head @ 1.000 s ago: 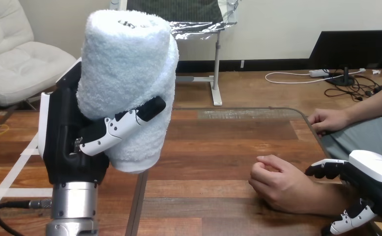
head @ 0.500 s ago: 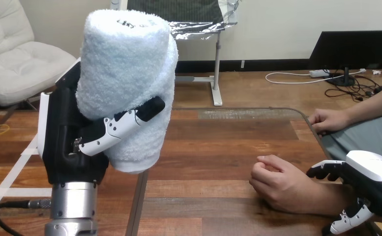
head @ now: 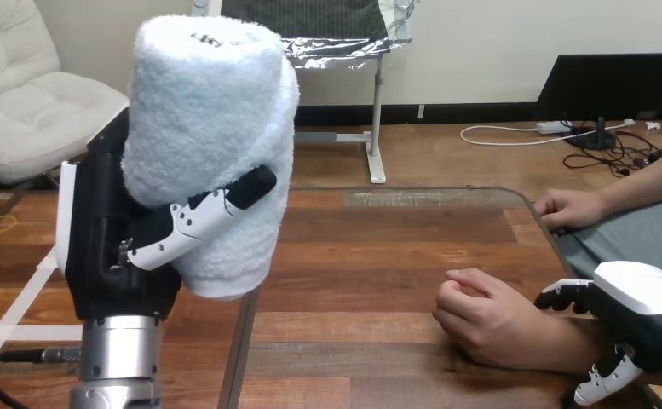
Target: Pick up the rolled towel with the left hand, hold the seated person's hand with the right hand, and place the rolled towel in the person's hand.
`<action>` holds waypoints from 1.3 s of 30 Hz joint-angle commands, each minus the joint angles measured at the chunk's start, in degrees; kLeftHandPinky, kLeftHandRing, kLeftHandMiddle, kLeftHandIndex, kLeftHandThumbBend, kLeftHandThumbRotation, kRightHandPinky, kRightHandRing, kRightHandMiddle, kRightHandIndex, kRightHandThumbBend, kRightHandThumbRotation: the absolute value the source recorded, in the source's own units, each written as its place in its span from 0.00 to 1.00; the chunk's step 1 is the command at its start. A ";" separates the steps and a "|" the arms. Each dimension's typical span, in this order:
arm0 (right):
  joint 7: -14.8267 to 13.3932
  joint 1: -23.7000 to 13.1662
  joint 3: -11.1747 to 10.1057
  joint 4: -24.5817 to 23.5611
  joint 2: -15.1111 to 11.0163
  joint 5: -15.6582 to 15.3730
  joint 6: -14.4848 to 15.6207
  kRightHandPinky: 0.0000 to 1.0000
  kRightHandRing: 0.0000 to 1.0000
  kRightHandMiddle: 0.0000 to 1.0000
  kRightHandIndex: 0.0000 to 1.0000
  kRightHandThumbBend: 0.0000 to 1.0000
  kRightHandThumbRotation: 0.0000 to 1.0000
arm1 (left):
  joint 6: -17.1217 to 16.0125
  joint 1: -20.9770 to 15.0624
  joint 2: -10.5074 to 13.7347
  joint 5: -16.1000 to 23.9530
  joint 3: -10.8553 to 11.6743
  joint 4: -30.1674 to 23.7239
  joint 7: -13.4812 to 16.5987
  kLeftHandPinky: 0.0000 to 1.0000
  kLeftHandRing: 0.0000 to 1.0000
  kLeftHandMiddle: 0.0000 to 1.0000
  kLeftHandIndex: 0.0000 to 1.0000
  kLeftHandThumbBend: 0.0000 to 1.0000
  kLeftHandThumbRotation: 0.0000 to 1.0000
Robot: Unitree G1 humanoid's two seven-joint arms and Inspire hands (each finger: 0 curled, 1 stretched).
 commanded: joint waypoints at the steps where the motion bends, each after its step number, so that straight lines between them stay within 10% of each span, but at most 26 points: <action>1: -1.19 -2.63 2.35 3.16 0.13 -1.86 1.48 0.61 0.79 0.81 0.80 1.00 0.03 | 0.03 -3.68 -0.63 -0.75 0.27 -1.03 -0.12 0.18 0.24 0.32 0.37 0.44 0.00; 14: -1.06 -5.38 6.36 5.47 -0.44 -7.53 5.33 0.61 0.80 0.82 0.80 0.98 0.04 | 1.45 -3.56 -0.62 -1.92 0.78 -2.00 0.01 0.18 0.24 0.32 0.37 0.43 0.00; 39: 0.69 -8.16 9.48 7.64 -0.67 -9.06 6.60 0.49 0.67 0.71 0.71 1.00 0.00 | 3.16 -3.59 -0.67 -2.99 1.48 -3.48 0.23 0.17 0.23 0.31 0.36 0.39 0.00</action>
